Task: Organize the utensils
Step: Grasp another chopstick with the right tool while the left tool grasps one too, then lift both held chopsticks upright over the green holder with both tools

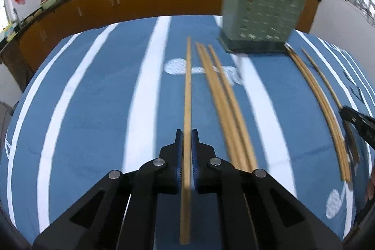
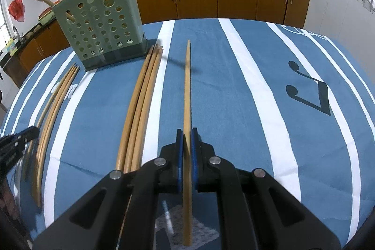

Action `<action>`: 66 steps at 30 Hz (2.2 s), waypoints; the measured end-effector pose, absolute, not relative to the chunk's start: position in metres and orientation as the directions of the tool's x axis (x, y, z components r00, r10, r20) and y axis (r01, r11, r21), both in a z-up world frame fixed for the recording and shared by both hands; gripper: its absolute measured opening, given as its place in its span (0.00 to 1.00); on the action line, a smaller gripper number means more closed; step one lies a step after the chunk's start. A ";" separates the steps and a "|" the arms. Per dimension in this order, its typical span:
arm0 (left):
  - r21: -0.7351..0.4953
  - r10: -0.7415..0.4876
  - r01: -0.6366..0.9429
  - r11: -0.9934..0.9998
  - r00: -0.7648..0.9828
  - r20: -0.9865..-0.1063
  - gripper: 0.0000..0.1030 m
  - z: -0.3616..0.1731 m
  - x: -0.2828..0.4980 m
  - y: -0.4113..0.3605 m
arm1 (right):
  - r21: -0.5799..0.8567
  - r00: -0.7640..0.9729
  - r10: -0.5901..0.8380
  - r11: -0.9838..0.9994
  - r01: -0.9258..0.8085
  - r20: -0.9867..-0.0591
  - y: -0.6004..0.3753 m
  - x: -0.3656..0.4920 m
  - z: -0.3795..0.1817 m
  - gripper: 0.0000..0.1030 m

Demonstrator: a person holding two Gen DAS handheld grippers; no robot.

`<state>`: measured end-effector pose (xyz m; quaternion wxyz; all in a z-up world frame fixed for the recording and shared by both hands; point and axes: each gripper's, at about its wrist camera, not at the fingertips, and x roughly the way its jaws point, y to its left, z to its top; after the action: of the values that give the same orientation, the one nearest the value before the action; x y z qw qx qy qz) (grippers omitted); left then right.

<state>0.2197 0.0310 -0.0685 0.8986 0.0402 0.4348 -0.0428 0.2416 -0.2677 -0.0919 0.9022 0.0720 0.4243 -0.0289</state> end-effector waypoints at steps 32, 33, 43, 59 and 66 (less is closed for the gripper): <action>-0.051 -0.078 0.062 0.997 0.635 -0.768 0.09 -0.068 0.239 0.066 | 0.127 0.646 -0.001 0.980 0.152 -0.764 -0.281 0.255 -0.094 0.08; -0.051 -0.079 0.062 0.997 0.636 -0.768 0.09 -0.068 0.239 0.066 | 0.126 0.646 -0.001 0.980 0.152 -0.764 -0.281 0.255 -0.094 0.08; -0.010 -0.057 0.077 0.997 0.635 -0.770 0.09 -0.069 0.229 0.061 | 0.109 0.643 -0.004 0.985 0.137 -0.765 -0.278 0.246 -0.093 0.08; -0.049 -0.102 0.096 0.994 0.684 -0.722 0.07 -0.028 0.209 0.072 | 0.143 0.763 0.008 0.983 0.111 -0.646 -0.289 0.221 -0.035 0.08; -0.103 -0.146 0.104 0.989 0.768 -0.624 0.07 0.024 0.196 0.079 | 0.161 0.858 0.000 0.982 0.096 -0.514 -0.294 0.207 0.020 0.08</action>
<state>0.1960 0.0789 0.0244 0.9396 -0.0313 0.3342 -0.0667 0.2071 -0.2938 0.0196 0.9595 0.0907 0.2656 -0.0249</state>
